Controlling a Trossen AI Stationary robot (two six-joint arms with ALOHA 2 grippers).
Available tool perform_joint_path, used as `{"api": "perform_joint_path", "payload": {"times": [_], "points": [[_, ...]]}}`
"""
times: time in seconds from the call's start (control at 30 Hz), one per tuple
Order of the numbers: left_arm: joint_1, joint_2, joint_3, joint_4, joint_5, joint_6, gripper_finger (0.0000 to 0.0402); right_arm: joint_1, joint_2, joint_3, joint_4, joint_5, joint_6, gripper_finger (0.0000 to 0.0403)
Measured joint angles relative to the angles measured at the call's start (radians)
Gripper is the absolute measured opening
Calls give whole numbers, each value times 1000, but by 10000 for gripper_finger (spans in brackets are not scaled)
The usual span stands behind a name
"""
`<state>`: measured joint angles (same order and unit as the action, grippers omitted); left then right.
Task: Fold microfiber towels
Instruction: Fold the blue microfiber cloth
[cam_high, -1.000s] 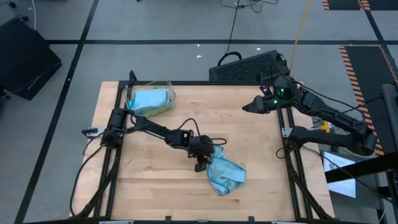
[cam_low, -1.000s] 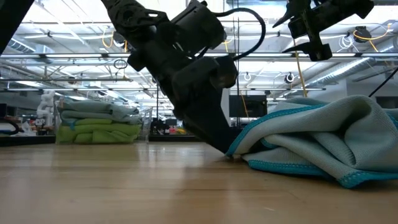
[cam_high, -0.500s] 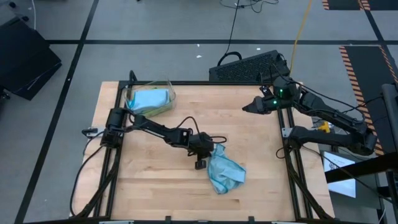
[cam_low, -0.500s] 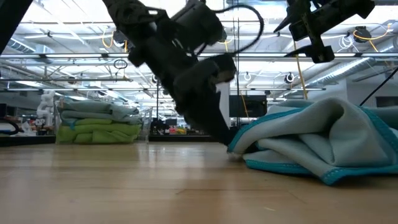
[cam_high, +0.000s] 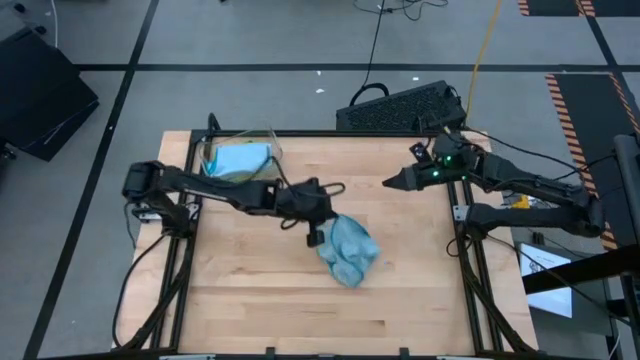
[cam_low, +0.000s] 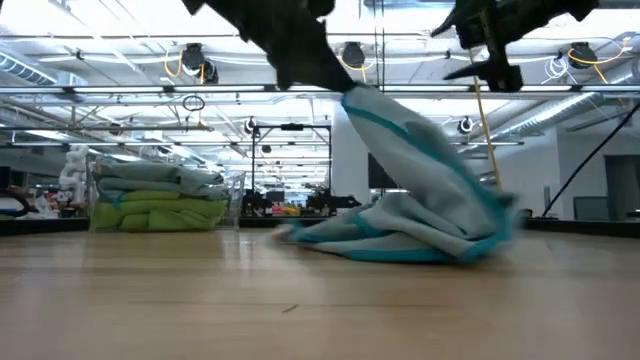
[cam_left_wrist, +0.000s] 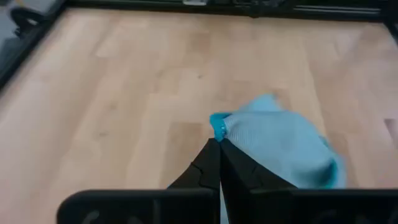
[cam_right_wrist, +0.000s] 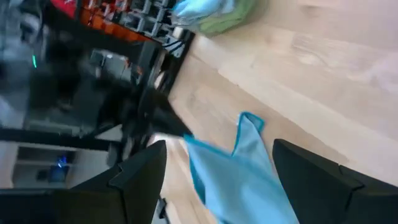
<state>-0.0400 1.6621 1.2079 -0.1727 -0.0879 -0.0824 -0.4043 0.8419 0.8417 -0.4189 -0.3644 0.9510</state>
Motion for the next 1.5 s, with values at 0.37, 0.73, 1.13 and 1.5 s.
{"api": "perform_joint_path", "payload": {"times": [0.37,0.73,1.13,1.5], "points": [[42,-113,-1,-162,-3,100,4,140,330,0,348,-38,-280,266],[90,-153,0,-130,-16,-370,3,235,460,78,484,56,-110,234],[204,-172,0,174,62,-881,6,365,460,248,197,477,-525,224],[218,-171,0,245,64,-944,3,358,459,248,194,678,-596,190]]}}
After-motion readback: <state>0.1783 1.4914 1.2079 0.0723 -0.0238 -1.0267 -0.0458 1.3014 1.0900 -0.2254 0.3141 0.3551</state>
